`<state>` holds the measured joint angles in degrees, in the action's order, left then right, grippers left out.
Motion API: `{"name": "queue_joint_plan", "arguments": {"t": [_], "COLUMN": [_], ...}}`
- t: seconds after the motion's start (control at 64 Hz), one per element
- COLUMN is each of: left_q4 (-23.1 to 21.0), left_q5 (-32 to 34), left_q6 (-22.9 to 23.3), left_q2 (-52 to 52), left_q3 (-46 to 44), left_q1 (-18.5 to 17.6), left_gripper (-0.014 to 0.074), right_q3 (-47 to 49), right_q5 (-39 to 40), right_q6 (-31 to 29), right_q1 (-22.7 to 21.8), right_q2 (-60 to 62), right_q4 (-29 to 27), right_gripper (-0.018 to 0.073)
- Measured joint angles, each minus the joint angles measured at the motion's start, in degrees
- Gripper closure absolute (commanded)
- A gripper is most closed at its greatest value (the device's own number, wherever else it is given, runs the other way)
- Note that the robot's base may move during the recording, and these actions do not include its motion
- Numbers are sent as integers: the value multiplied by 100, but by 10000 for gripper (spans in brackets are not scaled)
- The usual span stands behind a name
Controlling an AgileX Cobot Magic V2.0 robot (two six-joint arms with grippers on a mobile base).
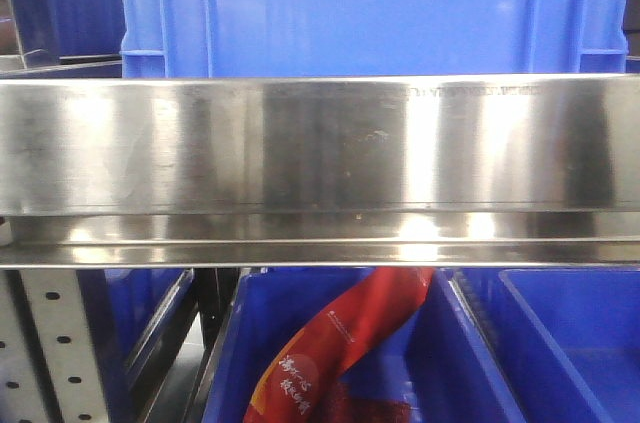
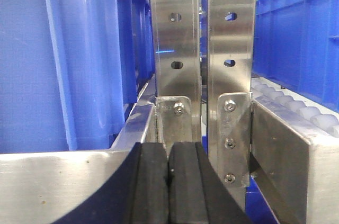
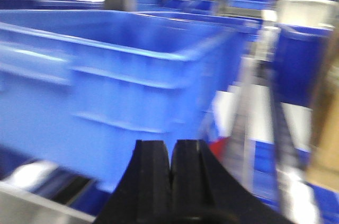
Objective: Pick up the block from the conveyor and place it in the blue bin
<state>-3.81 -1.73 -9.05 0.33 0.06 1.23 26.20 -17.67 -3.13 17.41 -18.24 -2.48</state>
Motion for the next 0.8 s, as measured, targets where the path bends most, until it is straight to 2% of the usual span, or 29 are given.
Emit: {"name": "queue_joint_plan", "arguments": {"t": [0.109, 0.266, 0.547, 0.797], "left_q4": [0, 0, 0, 0], "left_q5": [0, 4, 14, 30], "left_q6": [0, 0, 0, 0], "left_q2": [0, 0, 0, -9], "left_q3": [0, 0, 0, 8], "left_q1": [0, 0, 0, 0], "left_gripper": [707, 707, 707, 707], "right_q3": [-415, -1145, -2486, -2600], "right_q5": [439, 1117, 1678, 1637], "right_q6": [0, 0, 0, 0], "right_q1": [-593, -1036, -1383, -1385], "right_q2": [187, 599, 1599, 1806], "right_q4": [-63, -128, -552, -366], "right_gripper": [721, 721, 721, 721]}}
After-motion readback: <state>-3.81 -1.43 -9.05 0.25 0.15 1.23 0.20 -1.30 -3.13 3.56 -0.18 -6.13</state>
